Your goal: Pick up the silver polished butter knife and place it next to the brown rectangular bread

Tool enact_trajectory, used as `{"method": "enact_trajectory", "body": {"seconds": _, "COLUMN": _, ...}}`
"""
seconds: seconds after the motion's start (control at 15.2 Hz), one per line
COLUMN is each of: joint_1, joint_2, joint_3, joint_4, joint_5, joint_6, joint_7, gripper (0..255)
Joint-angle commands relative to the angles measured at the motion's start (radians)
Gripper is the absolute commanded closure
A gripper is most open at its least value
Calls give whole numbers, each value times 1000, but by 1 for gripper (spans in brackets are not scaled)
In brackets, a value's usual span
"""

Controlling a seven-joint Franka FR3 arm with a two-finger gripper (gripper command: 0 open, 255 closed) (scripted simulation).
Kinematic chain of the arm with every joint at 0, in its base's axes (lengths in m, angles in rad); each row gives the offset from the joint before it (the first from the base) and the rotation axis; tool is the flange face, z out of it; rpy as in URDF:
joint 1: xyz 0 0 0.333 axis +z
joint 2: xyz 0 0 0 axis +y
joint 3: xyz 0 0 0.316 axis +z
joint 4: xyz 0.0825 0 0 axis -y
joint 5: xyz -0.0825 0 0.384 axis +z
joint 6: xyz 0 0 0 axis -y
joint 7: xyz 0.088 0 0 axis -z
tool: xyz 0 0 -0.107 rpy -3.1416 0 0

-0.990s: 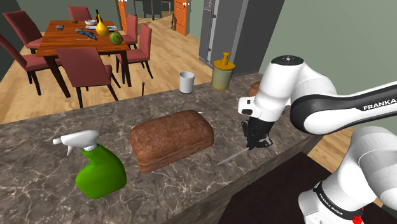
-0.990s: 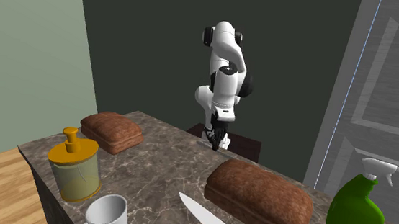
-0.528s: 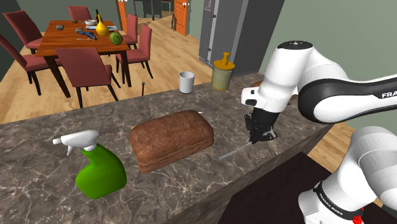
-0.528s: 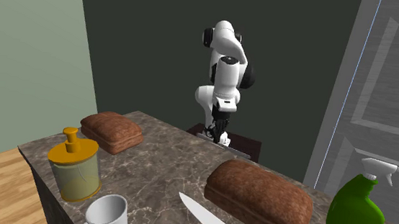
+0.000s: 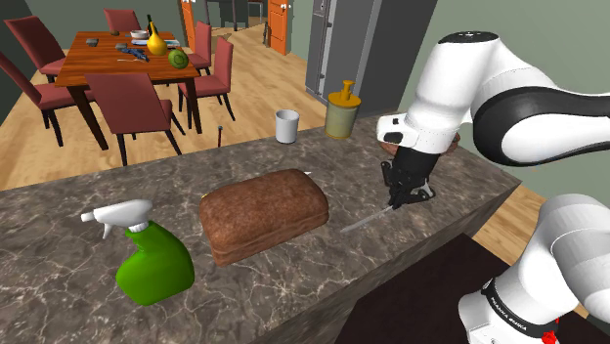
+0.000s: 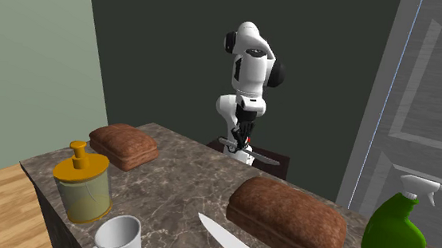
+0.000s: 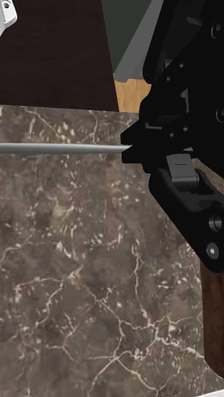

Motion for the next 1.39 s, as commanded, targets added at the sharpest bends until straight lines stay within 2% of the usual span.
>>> {"method": "enact_trajectory", "body": {"seconds": 0.0, "joint_1": 0, "joint_2": -6, "joint_3": -1, "joint_4": 21, "joint_5": 0, "joint_6": -28, "joint_7": -2, "gripper": 255}}
{"method": "enact_trajectory", "body": {"seconds": 1.12, "joint_1": 0, "joint_2": -29, "joint_3": 2, "joint_4": 236, "joint_5": 4, "joint_6": -265, "joint_7": -11, "gripper": 255}}
{"method": "enact_trajectory", "body": {"seconds": 1.32, "joint_1": -16, "joint_2": -86, "joint_3": -30, "joint_4": 208, "joint_5": -18, "joint_6": -293, "joint_7": -49, "gripper": 255}}
